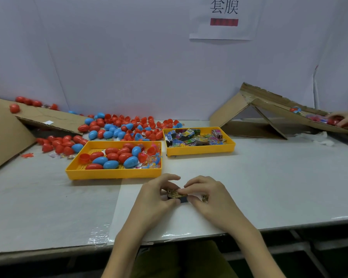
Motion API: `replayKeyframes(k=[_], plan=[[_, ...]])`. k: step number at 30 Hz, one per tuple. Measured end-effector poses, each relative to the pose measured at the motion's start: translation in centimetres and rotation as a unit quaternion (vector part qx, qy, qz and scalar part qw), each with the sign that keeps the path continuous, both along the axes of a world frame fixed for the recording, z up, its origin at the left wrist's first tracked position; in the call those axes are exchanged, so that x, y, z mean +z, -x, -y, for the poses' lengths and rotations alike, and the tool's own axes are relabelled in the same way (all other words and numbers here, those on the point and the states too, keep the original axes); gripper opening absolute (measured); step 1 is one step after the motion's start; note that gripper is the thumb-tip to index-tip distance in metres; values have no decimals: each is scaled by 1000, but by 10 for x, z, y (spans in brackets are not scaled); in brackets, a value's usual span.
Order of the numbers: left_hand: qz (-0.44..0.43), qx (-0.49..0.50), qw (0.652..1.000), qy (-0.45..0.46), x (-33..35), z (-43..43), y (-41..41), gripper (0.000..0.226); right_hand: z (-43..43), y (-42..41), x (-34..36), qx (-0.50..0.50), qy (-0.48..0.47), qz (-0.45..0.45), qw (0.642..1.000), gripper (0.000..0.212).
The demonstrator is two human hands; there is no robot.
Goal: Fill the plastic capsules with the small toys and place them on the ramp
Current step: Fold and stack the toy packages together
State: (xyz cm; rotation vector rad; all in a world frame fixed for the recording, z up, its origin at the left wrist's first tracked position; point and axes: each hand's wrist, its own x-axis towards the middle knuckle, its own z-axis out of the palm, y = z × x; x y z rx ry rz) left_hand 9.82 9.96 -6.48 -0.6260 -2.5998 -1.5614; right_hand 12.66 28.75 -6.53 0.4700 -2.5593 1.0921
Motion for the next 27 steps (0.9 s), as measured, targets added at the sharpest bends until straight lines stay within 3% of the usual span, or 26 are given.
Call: replayKeyframes(k=[9,16,21,27], plan=[[20,10,1000,-15,-1,0,0,47,1,0,1,-34,45,6,998,19],[15,10,1000,-9,-2,-2,0,49,-2,-3,5,-42,113,77,990,19],[18,13,1000,4,-2,-1,0,50,-4,-3,7,-52,129,78,987,21],[36,9,999,-2,-1,1,0,50,-18,-4,6,-119,348,33,929,25]])
